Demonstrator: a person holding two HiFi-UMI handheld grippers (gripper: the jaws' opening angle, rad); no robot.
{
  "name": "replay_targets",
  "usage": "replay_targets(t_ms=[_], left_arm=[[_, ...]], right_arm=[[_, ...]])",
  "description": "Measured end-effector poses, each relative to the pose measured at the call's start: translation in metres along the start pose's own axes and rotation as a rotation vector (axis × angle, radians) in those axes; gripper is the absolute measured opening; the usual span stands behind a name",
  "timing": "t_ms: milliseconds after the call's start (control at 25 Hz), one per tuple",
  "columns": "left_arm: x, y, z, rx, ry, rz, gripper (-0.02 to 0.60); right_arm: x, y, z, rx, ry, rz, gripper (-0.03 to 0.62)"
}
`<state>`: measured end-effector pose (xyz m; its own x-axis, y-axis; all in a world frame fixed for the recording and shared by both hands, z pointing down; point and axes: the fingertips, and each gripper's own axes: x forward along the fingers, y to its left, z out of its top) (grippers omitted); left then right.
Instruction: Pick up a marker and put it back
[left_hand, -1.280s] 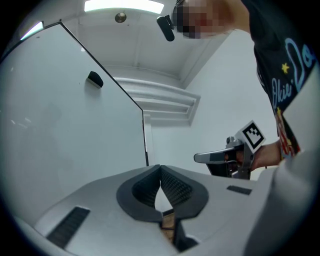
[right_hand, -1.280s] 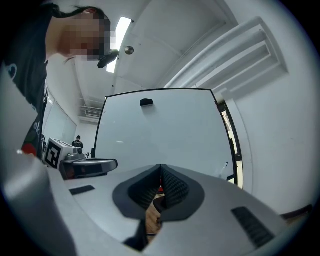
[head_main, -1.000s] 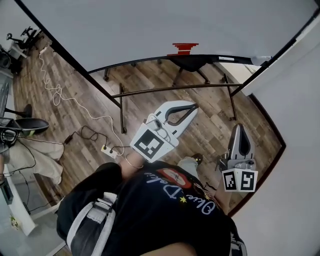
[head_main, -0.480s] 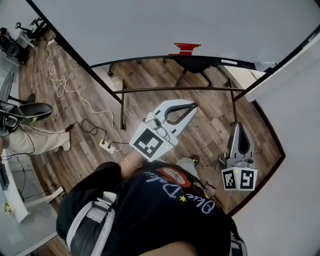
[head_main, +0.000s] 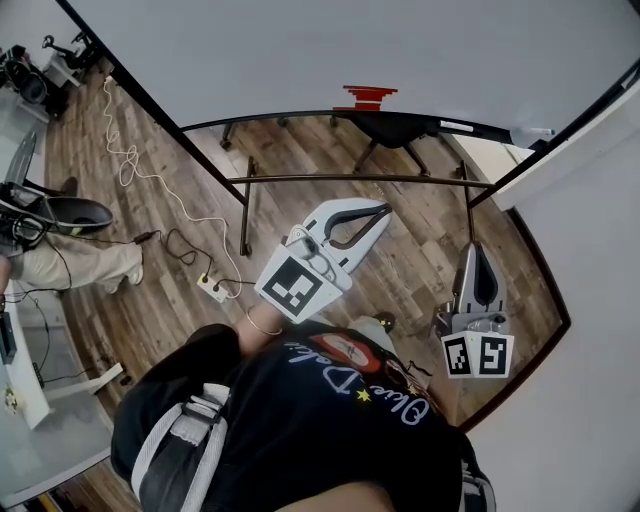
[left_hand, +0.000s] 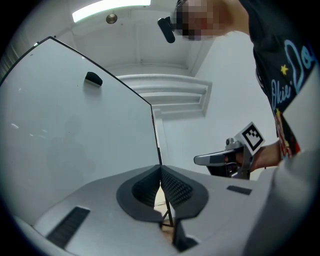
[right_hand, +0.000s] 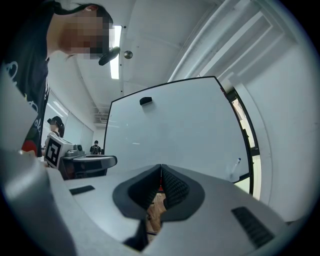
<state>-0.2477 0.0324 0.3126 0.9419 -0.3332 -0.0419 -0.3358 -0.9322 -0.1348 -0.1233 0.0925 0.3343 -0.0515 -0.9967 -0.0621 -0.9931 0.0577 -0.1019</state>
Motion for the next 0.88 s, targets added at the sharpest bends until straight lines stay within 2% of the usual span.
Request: replay_targets(t_ms=[320, 640, 760, 880], left_arm=[[0.027, -0.017, 0.003, -0.049, 0.001, 0.009, 0.003], [0.067, -0.045, 0.006, -0.036, 0.005, 0.011, 0.003], [0.079, -0.052, 0.007, -0.057, 0.018, 0.042, 0.003], [0.088, -0.055, 0.008, -0.04, 0.039, 0.076, 0.003]], right_arm=[[-0.011, -0.032, 0.005, 0.001, -0.009, 0.007, 0.002], [-0.03, -0.083, 0.006, 0.025, -0.011, -0.001, 0.002], [-0.034, -0.101, 0.005, 0.042, -0.01, 0.01, 0.002], [-0.035, -0.117, 0.001, 0.062, -0.015, 0.024, 0.002]])
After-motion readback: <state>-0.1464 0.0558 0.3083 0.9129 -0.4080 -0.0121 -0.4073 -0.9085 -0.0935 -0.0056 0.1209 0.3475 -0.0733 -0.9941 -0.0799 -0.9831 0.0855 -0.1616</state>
